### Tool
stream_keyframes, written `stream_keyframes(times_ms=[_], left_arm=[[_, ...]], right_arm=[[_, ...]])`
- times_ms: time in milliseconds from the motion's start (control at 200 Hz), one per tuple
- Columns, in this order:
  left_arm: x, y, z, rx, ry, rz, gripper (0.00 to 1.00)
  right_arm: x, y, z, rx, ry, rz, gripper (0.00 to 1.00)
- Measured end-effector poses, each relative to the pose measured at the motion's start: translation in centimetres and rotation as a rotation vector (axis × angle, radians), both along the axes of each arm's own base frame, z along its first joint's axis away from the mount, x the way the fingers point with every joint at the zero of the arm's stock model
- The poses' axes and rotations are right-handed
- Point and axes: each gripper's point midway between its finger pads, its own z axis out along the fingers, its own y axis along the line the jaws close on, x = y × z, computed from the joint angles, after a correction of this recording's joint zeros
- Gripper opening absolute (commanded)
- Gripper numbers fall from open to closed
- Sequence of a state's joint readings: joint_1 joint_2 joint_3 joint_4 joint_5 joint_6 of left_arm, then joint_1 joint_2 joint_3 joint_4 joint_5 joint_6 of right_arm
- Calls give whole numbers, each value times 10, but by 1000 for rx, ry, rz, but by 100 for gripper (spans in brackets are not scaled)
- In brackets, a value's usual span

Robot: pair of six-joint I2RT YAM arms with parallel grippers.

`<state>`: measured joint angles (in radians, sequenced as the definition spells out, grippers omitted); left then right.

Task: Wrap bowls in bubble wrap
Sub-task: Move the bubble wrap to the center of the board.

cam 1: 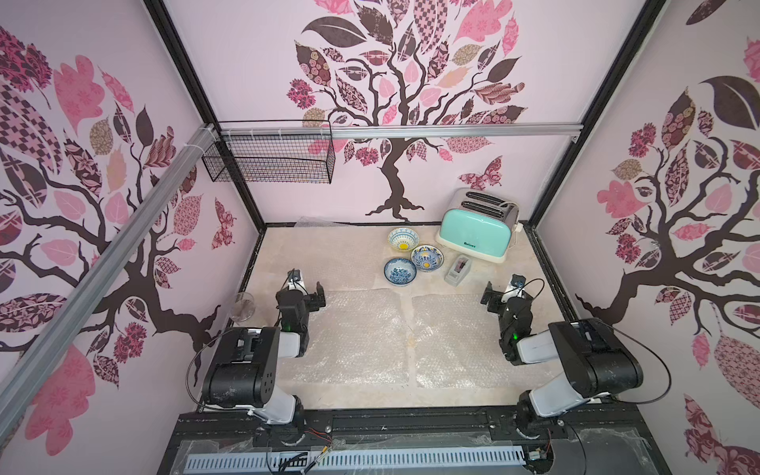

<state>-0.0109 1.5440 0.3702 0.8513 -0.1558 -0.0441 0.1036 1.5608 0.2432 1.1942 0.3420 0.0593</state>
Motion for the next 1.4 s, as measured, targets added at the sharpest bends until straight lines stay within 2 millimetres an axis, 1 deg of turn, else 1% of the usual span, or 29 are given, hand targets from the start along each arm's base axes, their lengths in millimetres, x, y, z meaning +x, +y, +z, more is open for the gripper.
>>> stream_keyframes(times_ms=[875,1085,1396], left_arm=[[0,0,-1,0,3,0,98],[0,0,-1,0,3,0,98],[0,0,-1,3,1,1,98]], right_arm=[[0,0,0,0,0,-2,99],[4,-3,2,9,-4,1,99],[4,-2,2,11,-4,8,99]])
